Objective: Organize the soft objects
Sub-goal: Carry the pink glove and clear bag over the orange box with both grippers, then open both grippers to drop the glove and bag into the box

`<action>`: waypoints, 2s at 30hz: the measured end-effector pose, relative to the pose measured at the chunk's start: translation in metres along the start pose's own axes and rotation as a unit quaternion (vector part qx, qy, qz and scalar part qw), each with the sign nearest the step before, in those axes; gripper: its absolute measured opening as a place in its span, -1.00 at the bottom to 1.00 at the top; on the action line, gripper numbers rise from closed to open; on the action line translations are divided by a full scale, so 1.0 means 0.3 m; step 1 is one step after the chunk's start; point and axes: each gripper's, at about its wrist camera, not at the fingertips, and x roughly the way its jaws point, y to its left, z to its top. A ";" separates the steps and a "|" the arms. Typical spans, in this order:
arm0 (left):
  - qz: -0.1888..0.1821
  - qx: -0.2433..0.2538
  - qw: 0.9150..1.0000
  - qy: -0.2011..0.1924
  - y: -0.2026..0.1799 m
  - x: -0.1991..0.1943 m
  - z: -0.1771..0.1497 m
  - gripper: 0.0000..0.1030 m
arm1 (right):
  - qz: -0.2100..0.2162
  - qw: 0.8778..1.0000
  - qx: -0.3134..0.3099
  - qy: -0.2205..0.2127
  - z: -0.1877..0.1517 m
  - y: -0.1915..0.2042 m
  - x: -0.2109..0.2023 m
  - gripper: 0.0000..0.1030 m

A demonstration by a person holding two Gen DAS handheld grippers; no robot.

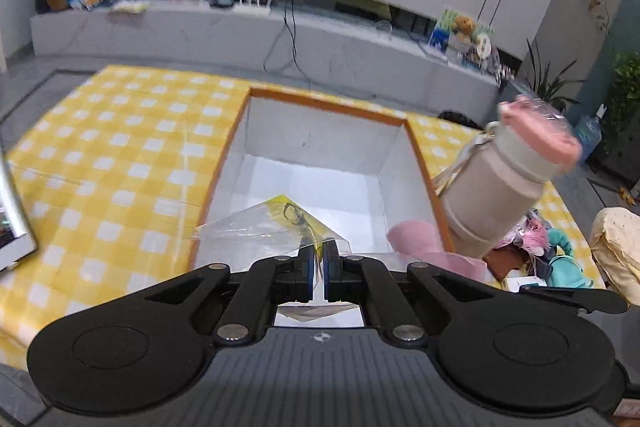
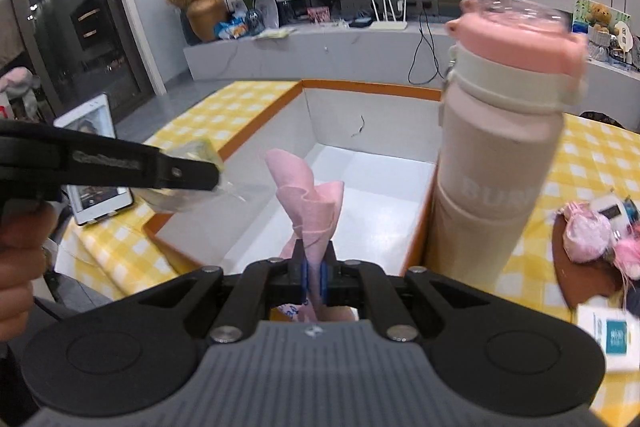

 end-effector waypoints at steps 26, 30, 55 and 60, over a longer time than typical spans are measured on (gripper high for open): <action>0.075 0.078 0.989 0.101 0.010 0.246 -0.082 -0.52 | -0.066 0.992 -0.091 0.064 0.019 0.038 0.270 -0.94; 0.012 0.014 0.996 0.092 0.039 0.228 -0.065 0.20 | -0.069 0.991 -0.093 0.061 0.016 0.037 0.267 -0.94; -0.105 -0.137 0.985 -0.024 0.151 0.102 -0.007 1.00 | -0.054 0.994 -0.076 0.055 0.017 0.057 0.263 -0.83; -0.083 -0.116 0.990 -0.019 0.147 0.117 -0.014 1.00 | -0.074 0.992 -0.076 0.065 0.023 0.068 0.273 -0.70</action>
